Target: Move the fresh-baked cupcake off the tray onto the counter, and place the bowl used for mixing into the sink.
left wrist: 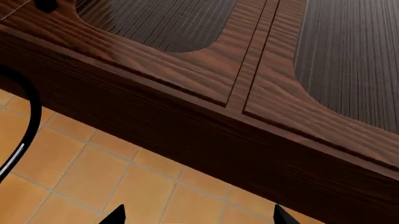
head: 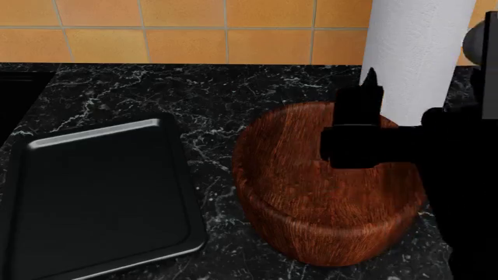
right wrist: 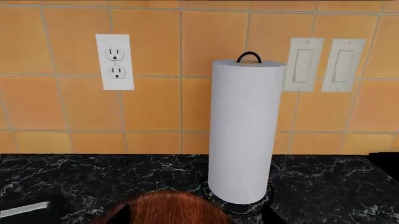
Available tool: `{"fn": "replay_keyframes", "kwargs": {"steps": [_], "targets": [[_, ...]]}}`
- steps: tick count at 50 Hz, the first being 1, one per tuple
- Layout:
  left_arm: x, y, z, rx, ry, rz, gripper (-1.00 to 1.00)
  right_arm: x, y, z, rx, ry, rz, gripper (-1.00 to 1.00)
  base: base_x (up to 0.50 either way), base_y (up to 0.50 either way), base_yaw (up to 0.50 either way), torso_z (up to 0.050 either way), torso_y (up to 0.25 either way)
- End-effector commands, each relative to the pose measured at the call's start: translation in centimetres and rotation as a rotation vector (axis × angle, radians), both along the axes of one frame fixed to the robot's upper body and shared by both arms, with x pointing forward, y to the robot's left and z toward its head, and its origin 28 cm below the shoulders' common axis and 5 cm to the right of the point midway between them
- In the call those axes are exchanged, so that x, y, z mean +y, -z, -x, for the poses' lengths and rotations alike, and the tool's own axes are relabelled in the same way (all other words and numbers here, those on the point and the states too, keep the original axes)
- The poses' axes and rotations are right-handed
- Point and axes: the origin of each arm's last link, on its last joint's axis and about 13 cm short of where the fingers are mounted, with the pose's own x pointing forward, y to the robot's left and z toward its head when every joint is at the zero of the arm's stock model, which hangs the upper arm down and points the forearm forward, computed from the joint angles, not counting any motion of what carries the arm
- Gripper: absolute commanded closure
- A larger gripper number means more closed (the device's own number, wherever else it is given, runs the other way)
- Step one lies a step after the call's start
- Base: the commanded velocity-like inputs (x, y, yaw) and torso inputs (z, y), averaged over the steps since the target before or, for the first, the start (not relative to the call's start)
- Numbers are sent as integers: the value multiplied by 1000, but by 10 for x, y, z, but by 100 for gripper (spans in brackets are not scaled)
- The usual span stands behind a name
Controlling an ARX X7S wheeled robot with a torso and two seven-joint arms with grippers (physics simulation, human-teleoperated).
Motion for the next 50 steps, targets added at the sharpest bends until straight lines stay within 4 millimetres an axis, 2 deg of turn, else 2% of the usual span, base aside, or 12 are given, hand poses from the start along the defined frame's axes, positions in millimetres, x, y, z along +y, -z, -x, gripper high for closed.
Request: {"fn": "replay_keyframes", "kwargs": {"steps": [1,6,16,28,38,50], "targets": [[-2,1,0,2,-11,-36,-100,-29,-31,-14,178,130,-2,-100,0,0,0,0,0],[-2,1,0,1,-17,-41,-100,-35,-36,-21,216,140,-58,-100,0,0,0,0,0],[-3,1,0,0,-13,-53,-100,-40,-33,-43,323,113,-162,-100,0,0,0,0,0],[-3,1,0,0,-14,-60,-100,-42,-38,-61,368,75,-271,-100,0,0,0,0,0],[-3,1,0,1,-16,-63,-100,-43,-19,-78,458,97,-269,-100,0,0,0,0,0],[-4,1,0,2,-17,-68,-100,-41,-8,-94,494,101,-291,-100,0,0,0,0,0]]}}
